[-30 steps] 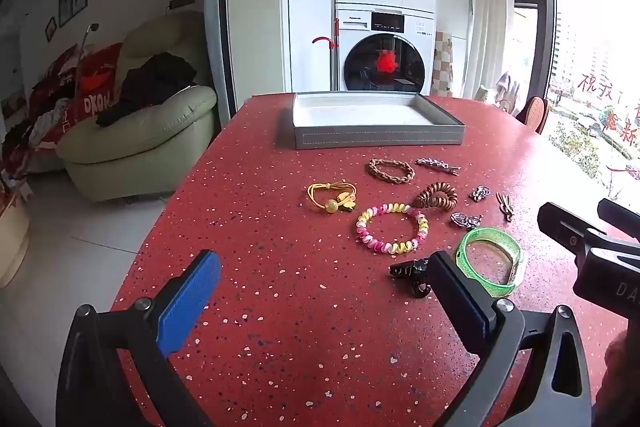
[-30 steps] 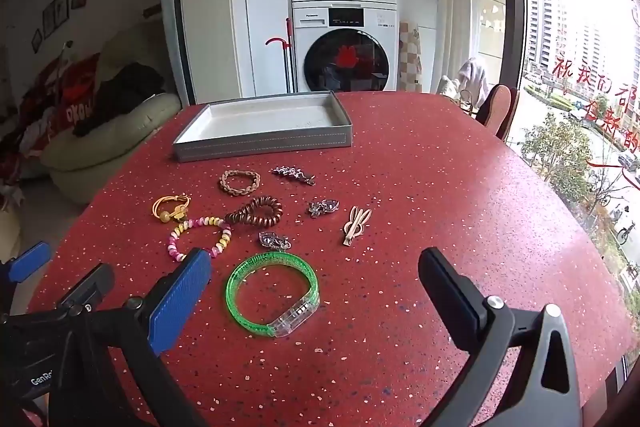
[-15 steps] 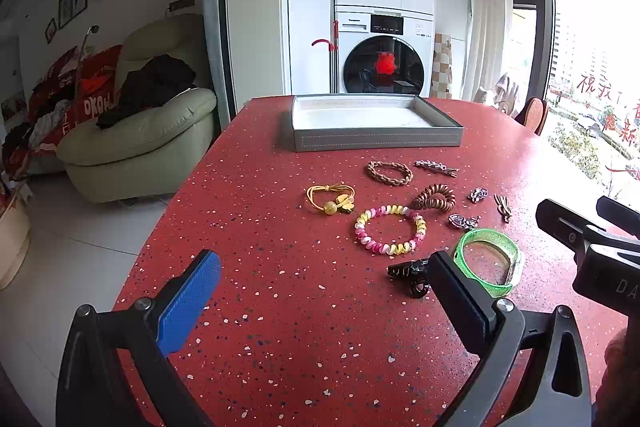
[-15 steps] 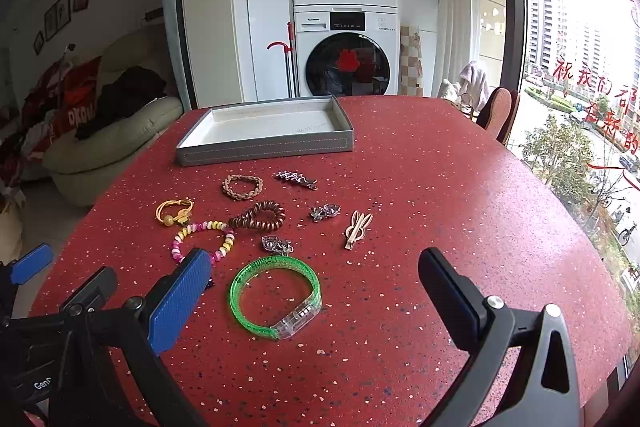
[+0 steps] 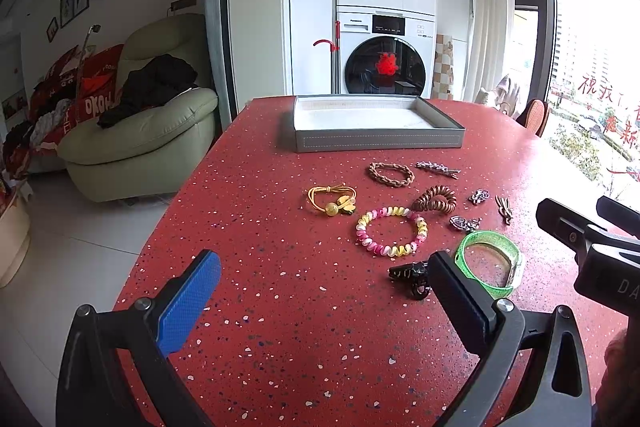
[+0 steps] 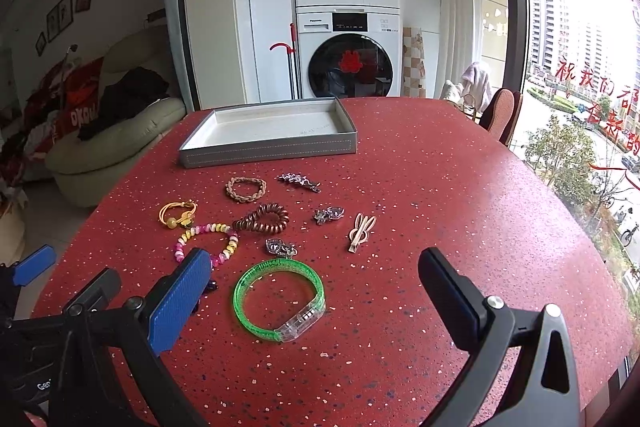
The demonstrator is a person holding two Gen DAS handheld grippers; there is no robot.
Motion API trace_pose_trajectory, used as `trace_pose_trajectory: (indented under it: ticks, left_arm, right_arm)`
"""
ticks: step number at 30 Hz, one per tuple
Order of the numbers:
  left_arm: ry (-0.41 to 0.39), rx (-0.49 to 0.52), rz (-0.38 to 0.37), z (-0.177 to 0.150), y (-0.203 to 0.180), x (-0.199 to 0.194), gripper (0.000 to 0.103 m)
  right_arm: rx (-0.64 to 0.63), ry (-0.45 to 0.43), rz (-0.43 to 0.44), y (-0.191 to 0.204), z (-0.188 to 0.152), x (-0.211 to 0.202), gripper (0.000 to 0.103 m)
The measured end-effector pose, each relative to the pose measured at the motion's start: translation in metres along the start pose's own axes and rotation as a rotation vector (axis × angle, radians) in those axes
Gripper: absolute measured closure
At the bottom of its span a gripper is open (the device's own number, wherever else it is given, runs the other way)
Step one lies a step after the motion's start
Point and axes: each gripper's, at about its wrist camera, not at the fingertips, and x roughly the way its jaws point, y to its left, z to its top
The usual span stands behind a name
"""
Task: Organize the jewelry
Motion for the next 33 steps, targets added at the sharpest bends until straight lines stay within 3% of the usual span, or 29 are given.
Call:
trace_pose_trajectory:
  ticks: [33]
  left_arm:
    - [-0.008,0.017,0.005,-0.0013,-0.0039,0.0012,0.000]
  right_arm:
    - [0.013,-0.002,0.004,-0.0041,0.0011,0.0005,0.000]
